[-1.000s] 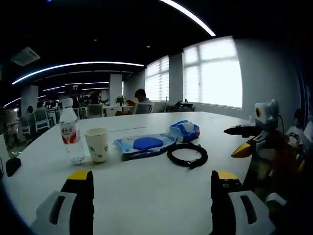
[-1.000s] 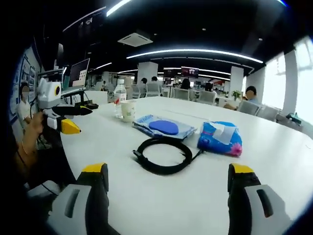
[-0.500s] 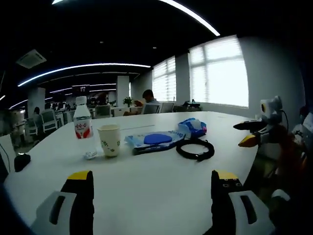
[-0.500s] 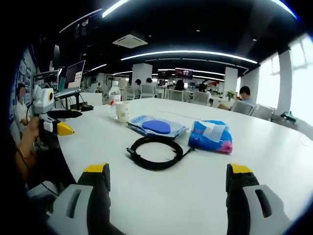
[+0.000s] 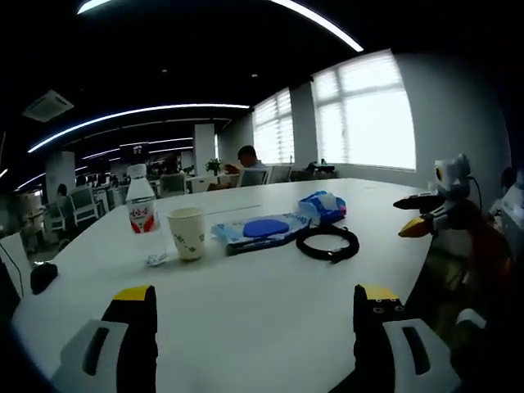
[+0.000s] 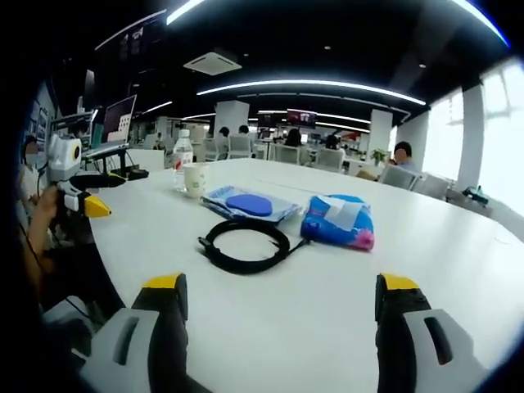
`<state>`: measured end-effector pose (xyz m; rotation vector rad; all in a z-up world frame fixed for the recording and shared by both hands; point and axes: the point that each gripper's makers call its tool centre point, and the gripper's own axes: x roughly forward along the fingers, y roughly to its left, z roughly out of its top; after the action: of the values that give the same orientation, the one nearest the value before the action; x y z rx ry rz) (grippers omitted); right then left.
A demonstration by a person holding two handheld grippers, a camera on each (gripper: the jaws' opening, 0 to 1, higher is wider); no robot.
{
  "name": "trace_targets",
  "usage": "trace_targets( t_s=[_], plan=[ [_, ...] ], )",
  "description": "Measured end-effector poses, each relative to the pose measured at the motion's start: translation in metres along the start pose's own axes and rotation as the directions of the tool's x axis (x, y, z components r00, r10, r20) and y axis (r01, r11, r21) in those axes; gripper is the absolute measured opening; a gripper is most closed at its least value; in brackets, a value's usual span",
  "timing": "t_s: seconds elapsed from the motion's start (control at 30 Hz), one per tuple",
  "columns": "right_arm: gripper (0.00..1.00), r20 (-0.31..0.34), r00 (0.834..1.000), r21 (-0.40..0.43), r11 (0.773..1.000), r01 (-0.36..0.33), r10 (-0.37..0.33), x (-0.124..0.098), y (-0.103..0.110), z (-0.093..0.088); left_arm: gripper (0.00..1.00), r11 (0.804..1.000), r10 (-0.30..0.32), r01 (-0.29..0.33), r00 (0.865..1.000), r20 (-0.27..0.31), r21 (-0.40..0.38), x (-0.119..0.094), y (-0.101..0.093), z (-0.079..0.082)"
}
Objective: Arrange the tabletop items into an orderly group along one side of the table until the central work area is clear of visible clutter.
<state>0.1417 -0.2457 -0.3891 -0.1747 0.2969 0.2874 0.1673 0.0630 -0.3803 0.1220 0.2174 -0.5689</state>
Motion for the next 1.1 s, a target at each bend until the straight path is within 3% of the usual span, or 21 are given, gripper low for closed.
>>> trace_targets(
  t_s=[0.2, 0.33, 0.5, 0.9, 1.1],
  plan=[
    [0.90, -0.018, 1.000, 0.035, 0.999, 0.002, -0.002, 0.002, -0.002, -0.009, 1.00, 1.000, 0.004, -0.004, 1.000, 0.013, -0.020, 0.005, 0.005, -0.001],
    [0.89, -0.037, 0.999, -0.007, 0.999, 0.031, -0.031, 0.002, -0.002, -0.008, 1.00, 1.000, -0.011, 0.011, 1.000, 0.028, -0.025, 0.002, 0.001, -0.001],
    [0.89, 0.017, 1.000, 0.032, 0.999, -0.025, 0.024, 0.000, 0.005, 0.002, 1.00, 1.000, -0.002, 0.002, 1.000, 0.012, -0.021, 0.000, 0.000, -0.003],
    [0.87, 0.024, 1.000, 0.022, 1.000, 0.006, -0.006, -0.003, -0.001, 0.005, 1.00, 1.000, -0.001, 0.001, 1.000, 0.022, -0.018, 0.002, -0.001, 0.002],
    [0.87, 0.005, 1.000, 0.010, 1.000, 0.015, -0.015, -0.002, -0.002, 0.001, 1.00, 1.000, -0.002, 0.002, 1.000, 0.002, -0.017, 0.003, 0.000, -0.004]
  ],
)
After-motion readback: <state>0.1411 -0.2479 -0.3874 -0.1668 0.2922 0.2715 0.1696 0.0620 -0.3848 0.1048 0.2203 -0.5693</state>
